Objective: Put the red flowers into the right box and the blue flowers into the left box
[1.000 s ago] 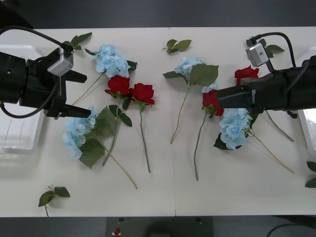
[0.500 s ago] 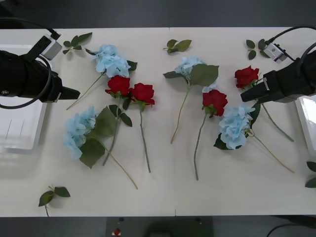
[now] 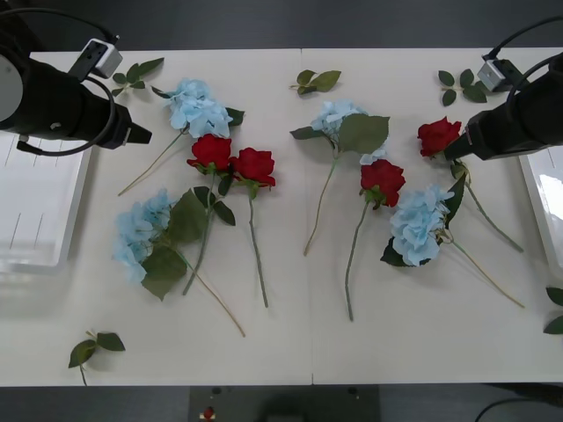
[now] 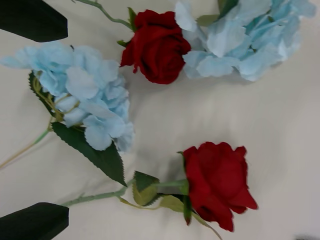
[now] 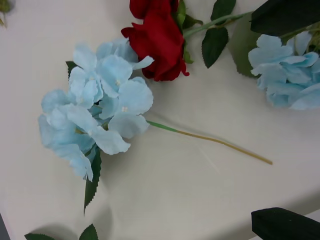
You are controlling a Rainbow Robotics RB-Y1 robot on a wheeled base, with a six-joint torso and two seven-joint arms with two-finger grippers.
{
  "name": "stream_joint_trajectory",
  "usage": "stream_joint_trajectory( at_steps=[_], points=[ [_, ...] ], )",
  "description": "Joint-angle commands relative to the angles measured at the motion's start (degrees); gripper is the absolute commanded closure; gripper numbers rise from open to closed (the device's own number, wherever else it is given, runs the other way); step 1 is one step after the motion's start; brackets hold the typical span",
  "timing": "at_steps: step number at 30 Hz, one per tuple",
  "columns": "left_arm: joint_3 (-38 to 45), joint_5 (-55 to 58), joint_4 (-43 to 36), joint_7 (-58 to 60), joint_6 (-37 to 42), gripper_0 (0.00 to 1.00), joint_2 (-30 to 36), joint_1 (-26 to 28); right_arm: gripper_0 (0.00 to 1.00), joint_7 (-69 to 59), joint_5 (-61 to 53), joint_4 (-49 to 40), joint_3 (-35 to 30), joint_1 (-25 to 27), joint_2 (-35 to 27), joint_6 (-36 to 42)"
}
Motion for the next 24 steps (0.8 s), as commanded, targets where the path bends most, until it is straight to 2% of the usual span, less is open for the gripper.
stream_joint_trajectory(
  at_steps=[1,10,18,24],
  points=[
    [-5.6,0.1,6.7,0.0,-4.3,0.0,1.1,-6.4,0.06,0.7,4.5,0.1,3.0,-1.5,-0.1,-4.8],
    [-16.1,0.4,21.3,-0.7,-6.3,0.0,-1.5,-16.1,0.06,0.6,8.9,6.0,12.1,-3.6,0.5,-15.6],
    [-20.6,-0.6,30.2,-1.5,-10.4,0.0,-6.2,-20.5,0.06,1.6,10.5,15.4,13.5,-7.1,4.6,-19.3],
    [-23.0,-2.4,37.3,-1.6,-13.2,0.0,-10.6,-23.0,0.06,2.0,12.0,19.6,19.3,-9.2,5.2,-24.3]
  ],
)
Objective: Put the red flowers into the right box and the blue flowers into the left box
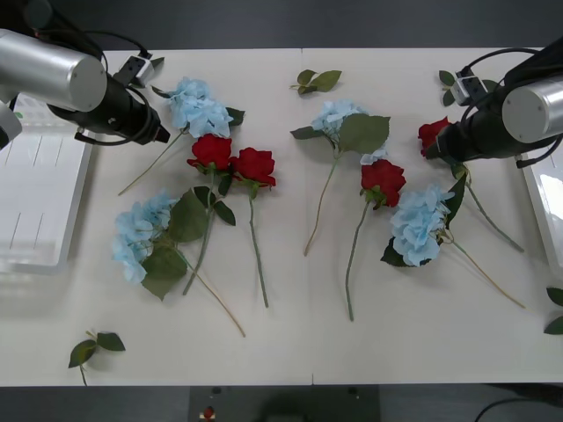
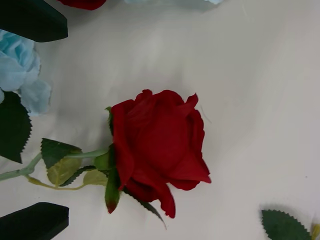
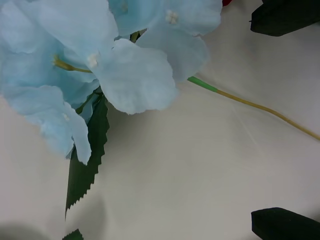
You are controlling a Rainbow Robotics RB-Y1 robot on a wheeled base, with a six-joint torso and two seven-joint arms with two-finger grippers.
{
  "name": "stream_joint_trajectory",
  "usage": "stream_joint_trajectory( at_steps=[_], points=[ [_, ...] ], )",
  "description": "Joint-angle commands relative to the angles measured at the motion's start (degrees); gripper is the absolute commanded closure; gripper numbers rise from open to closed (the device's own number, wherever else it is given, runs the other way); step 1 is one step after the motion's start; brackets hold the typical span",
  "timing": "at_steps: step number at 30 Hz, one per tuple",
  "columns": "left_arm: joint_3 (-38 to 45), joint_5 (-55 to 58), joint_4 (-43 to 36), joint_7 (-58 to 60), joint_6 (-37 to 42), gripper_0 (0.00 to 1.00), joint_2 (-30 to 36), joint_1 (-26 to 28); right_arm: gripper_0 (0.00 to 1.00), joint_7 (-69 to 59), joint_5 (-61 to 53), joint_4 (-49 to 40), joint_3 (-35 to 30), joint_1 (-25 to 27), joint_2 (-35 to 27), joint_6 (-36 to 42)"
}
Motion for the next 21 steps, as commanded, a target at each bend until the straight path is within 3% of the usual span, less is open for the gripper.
stream_joint_trajectory(
  at_steps=[1,21],
  points=[
    [-0.3,-1.1,3.6,-1.6,-1.4,0.0,-2.1,-3.3,0.06,2.0,0.9,1.6,4.9,-3.2,-0.6,-3.5],
    [-0.4,-5.0,12.0,-1.8,-3.3,0.0,-8.2,-4.4,0.08,1.8,6.8,15.2,11.5,-7.3,5.6,-11.2]
  ],
)
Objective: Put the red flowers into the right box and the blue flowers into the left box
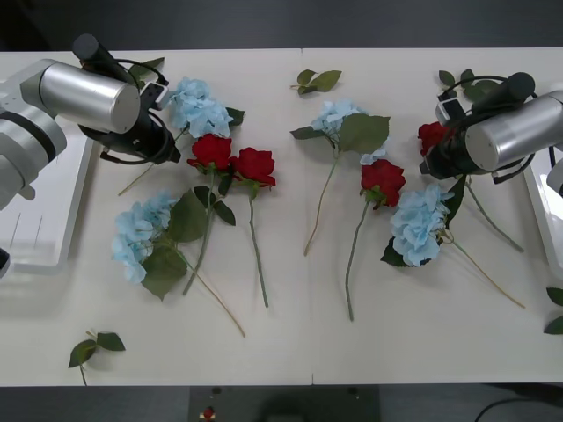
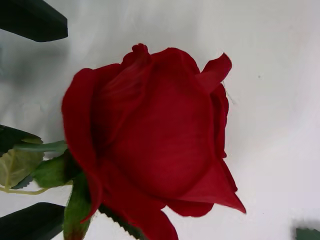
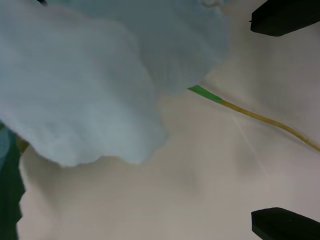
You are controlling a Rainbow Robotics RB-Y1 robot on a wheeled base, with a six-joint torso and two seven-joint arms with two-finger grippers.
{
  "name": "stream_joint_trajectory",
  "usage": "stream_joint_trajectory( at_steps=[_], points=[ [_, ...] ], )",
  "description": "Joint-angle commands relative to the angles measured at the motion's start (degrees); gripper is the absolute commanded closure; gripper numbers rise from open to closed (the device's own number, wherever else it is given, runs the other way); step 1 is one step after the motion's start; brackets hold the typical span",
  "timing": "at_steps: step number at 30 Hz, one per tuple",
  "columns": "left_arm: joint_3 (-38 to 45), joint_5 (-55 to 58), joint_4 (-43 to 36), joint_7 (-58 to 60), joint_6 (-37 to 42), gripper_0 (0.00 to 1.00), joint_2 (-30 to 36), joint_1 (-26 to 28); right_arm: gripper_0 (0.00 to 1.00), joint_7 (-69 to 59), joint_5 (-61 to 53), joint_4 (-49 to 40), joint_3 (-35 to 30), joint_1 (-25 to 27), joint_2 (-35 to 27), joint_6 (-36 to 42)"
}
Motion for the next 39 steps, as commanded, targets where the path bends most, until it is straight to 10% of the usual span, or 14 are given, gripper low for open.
stream_joint_trajectory(
  at_steps=[1,13,33,39],
  points=[
    [1.0,-0.7,1.5,-1.9,-1.3,0.0,-1.1,-3.1,0.13,1.7,0.7,2.4,1.8,-3.8,1.0,-1.5],
    [1.0,-1.5,5.6,-0.8,-3.3,0.0,-4.4,-3.9,1.0,1.9,2.0,5.5,2.5,-4.6,2.7,-2.6],
    [1.0,-2.6,8.1,2.0,-3.4,0.0,-6.0,-4.3,1.0,4.7,-4.4,5.8,2.6,-9.0,-1.9,-0.6],
    [0.9,-2.9,8.3,2.5,-3.4,0.19,-6.2,-4.3,1.0,15.3,-8.1,5.8,0.5,-13.8,-6.9,6.8]
  ],
)
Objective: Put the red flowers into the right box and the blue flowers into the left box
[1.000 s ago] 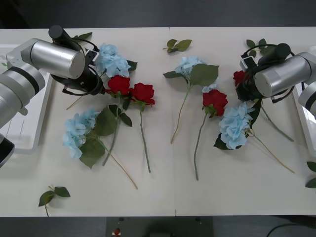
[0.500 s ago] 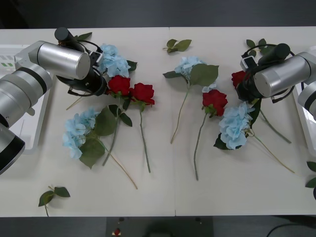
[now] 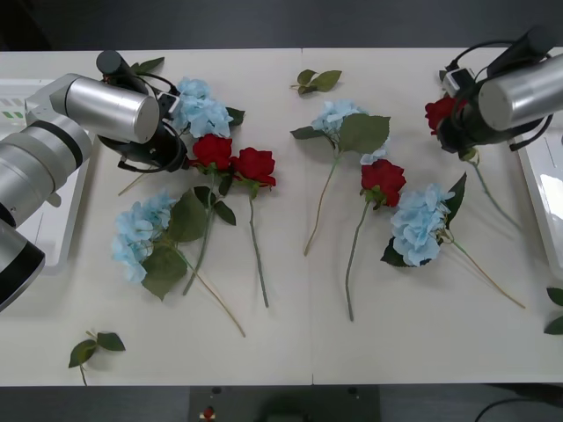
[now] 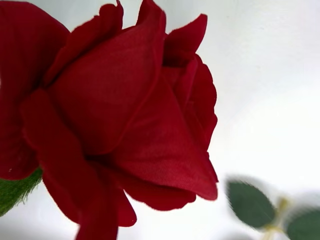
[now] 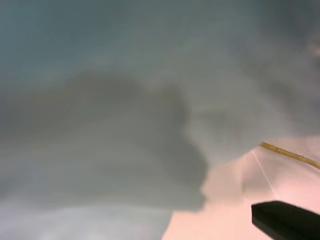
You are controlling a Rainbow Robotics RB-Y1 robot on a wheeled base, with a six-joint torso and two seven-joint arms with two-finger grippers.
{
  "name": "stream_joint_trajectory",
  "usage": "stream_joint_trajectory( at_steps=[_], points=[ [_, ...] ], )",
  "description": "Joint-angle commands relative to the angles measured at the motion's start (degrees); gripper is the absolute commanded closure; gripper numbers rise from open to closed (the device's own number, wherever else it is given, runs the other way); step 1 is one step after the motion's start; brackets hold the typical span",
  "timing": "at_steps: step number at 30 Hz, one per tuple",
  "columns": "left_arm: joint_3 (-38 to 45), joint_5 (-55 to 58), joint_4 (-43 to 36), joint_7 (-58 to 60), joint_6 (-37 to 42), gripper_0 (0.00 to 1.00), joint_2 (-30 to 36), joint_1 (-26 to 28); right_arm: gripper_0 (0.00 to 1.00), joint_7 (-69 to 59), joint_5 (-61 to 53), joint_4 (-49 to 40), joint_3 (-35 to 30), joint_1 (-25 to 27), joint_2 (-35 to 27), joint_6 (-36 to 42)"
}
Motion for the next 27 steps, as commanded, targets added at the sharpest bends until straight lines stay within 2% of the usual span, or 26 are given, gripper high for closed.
stream_joint_trajectory(
  at_steps=[1,3,4,6,10,15,21,22,24,25,26,27],
  points=[
    [0.9,-0.7,0.0,2.5,-0.6,0.29,-0.5,-2.7,1.0,8.1,-1.5,-0.1,-3.0,-5.7,-5.7,5.4],
    [0.9,-0.8,0.0,2.6,-0.6,0.58,-0.6,-2.7,1.0,11.0,-1.7,-0.1,-4.7,-6.6,-7.7,8.7],
    [1.0,-0.7,0.0,2.7,-0.6,0.77,-0.6,-2.7,1.0,12.5,-1.6,-0.1,-5.7,-6.9,-8.9,10.2],
    [1.0,-0.8,0.0,2.7,-0.6,1.0,-0.6,-2.7,1.0,15.7,-0.9,-0.1,-7.3,-7.0,-11.2,12.4],
    [0.9,-1.2,0.0,2.7,-0.6,1.0,-0.6,-2.7,1.0,20.6,-1.0,-0.1,-7.9,-6.9,-15.3,13.8],
    [1.0,-1.3,0.0,2.6,-0.6,1.0,-0.5,-2.7,1.0,21.4,0.7,-0.1,-7.8,-3.9,-18.8,13.1],
    [0.9,-1.6,0.0,2.5,-0.9,0.98,-0.6,-2.7,1.0,20.2,2.4,2.1,-7.8,1.3,-19.9,6.2],
    [0.9,-1.6,-0.1,2.5,-1.0,0.91,-0.6,-2.7,1.0,20.0,1.8,3.3,-7.8,1.8,-19.8,4.6],
    [0.9,-1.8,-0.2,2.5,-1.2,0.18,-0.5,-2.7,1.0,19.7,0.1,6.7,-7.9,3.1,-18.5,0.6],
    [0.9,-1.8,-0.2,2.5,-1.3,0.06,-0.5,-2.7,1.0,19.7,-0.4,7.6,-7.8,3.3,-18.2,-0.6],
    [0.9,-1.9,-0.4,2.4,-1.5,0.0,-0.5,-2.8,1.0,19.6,-1.3,9.8,-7.9,3.8,-16.9,-3.5],
    [0.9,-2.0,-0.6,2.4,-1.7,0.0,-0.5,-2.7,1.0,19.5,-1.3,11.2,-7.8,3.8,-15.9,-5.1]
  ],
)
